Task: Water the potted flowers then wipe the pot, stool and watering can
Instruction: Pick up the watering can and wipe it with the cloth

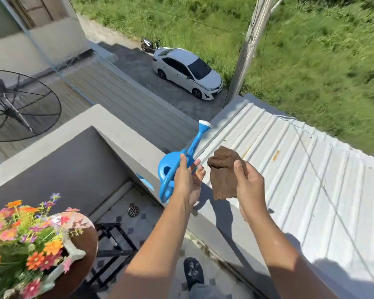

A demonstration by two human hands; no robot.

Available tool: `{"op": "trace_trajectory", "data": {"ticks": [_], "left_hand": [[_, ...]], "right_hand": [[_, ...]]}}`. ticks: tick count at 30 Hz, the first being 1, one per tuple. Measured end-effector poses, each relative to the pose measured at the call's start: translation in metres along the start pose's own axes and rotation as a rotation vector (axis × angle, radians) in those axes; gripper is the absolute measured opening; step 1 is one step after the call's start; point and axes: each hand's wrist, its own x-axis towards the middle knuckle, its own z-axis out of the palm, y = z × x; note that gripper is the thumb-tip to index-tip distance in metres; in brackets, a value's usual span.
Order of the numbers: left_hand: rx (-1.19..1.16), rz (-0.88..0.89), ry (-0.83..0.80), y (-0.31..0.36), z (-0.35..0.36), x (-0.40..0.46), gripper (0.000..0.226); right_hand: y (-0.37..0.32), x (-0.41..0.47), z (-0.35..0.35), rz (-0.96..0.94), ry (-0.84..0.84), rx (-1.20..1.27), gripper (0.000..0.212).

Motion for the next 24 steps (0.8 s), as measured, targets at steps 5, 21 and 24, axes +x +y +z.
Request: {"op": "trace_trajectory", "data": {"ticks": [5,21,24], "left_hand": [[-0.042,0.044,0.033,-0.003,0.004,0.018,0.056],[0.549,0.354,0.188,0.074,-0.119,0.002,0.052],[0.753,0.389,0.196,0.087,-0.156,0.005,0.052]], "right_hand": [[0.006,0.025,0.012,0.032,-0.102,-0.052,0.022],[0.005,0.002,0.081,0.027,-0.472,-0.108,0.018],[0.027,-0.01,0.104,0.047,-0.539,-0.175,0.019]]}}
